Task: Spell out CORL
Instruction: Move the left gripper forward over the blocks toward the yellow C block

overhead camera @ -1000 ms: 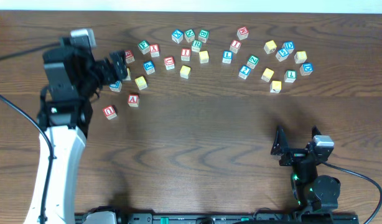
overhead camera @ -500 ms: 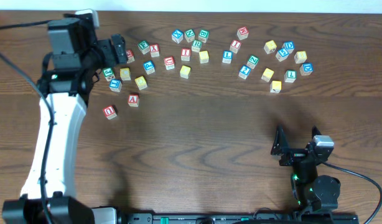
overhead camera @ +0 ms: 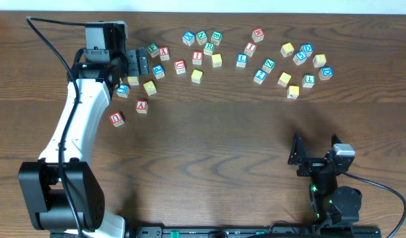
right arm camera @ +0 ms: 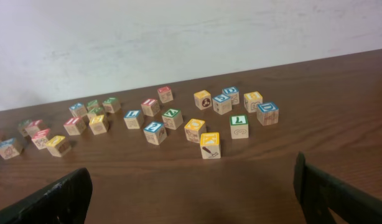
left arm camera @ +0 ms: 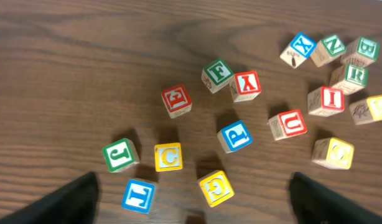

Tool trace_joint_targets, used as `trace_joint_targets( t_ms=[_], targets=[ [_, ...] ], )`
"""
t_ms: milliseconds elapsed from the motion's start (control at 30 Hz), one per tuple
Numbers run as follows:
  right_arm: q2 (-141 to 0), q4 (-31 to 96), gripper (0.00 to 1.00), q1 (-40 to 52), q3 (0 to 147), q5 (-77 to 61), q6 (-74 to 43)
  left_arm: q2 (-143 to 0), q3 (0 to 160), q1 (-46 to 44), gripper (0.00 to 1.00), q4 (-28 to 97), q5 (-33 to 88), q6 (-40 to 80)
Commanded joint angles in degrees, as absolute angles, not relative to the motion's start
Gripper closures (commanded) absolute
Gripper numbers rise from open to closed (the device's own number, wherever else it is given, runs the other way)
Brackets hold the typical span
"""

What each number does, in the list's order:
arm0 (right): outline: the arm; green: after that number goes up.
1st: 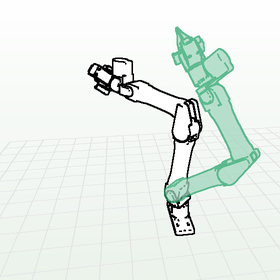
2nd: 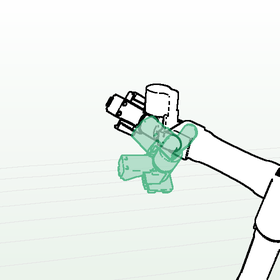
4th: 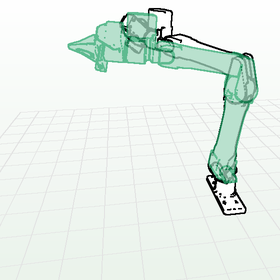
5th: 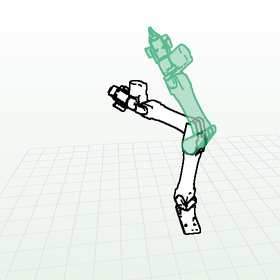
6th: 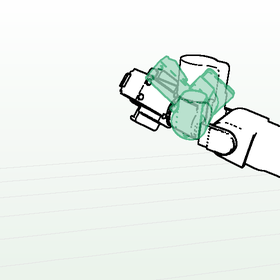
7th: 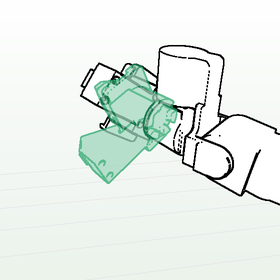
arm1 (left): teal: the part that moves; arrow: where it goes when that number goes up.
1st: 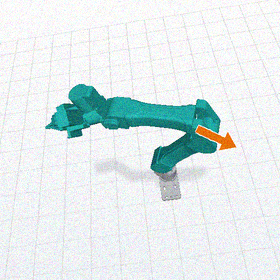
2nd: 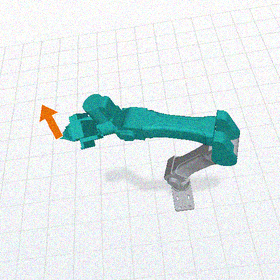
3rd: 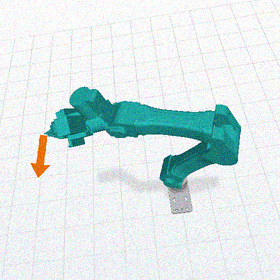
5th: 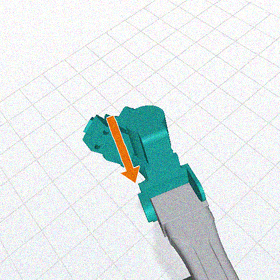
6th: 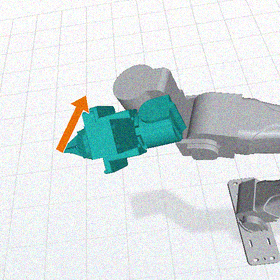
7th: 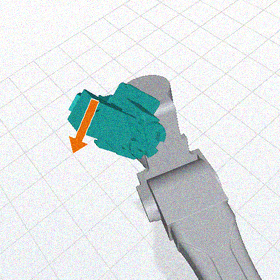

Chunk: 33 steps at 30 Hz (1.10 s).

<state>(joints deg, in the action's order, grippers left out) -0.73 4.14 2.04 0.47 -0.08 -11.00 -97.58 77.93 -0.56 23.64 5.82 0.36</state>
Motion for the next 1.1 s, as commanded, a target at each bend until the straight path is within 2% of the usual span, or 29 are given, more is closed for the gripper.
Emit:
trace_joint_targets(
  t_ms=[0,500,733,833,1067],
  targets=[
    [-0.82,4.29,0.01,1.58,0.32,-0.16,-10.20,-97.73,79.61,-0.62,0.14,23.81,5.10,-0.27],
    [-0.82,3.46,0.01,1.54,0.32,2.72,-12.14,-99.02,79.61,-0.62,0.14,28.34,5.06,0.67],
    [-2.61,-2.98,0.01,1.52,2.31,-3.55,-12.93,-99.02,79.61,-0.62,0.13,29.08,5.04,1.48],
    [-7.38,-1.56,0.01,1.48,7.22,-5.13,-12.05,-99.02,79.68,-0.62,0.13,29.08,4.60,2.90],
    [-29.47,9.50,0.01,1.48,29.26,-7.31,-7.60,-99.02,80.55,-0.62,0.13,30.72,3.33,3.77]
  ],
)
